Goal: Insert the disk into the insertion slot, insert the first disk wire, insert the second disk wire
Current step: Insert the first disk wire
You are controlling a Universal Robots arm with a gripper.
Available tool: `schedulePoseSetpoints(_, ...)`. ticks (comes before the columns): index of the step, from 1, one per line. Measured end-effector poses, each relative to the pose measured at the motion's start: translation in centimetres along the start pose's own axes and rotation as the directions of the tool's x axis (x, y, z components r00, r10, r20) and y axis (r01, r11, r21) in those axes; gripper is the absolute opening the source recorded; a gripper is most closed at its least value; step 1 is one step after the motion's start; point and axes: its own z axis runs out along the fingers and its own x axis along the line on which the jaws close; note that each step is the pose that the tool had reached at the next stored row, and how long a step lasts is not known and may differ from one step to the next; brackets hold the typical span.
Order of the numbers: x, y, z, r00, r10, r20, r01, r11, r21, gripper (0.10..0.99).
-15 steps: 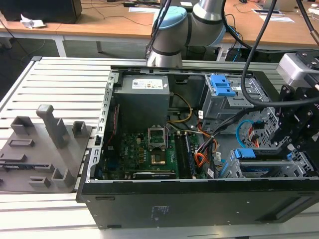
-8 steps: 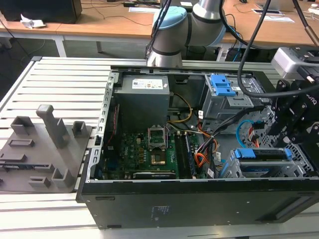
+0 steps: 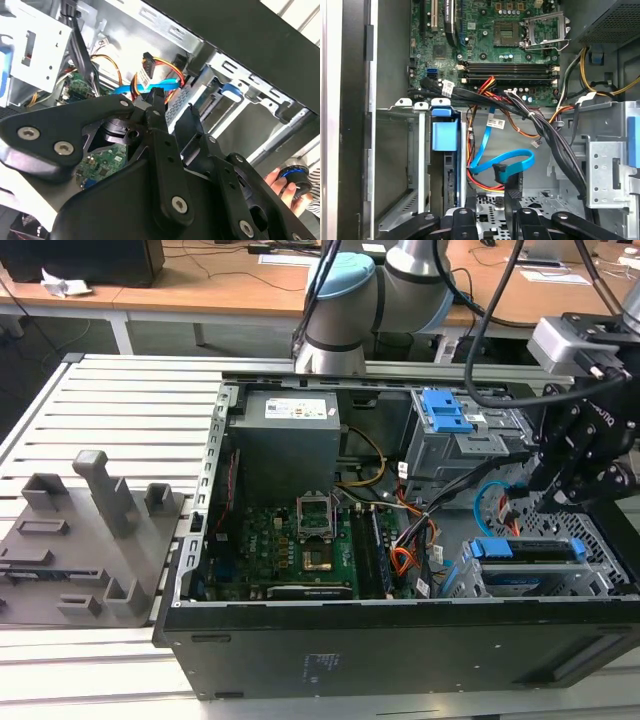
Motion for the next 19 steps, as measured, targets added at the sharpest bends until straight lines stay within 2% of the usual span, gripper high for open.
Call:
schedulePoseSetpoints(8, -1.99, 0.04, 0.00, 1.0000, 0.000, -0.0001, 0.000, 1.0000, 0.000, 0.361)
schedulePoseSetpoints(19, -2.44, 0.12, 0.37, 1.0000, 0.000, -0.0005, 0.000, 1.0000, 0.000, 0.361)
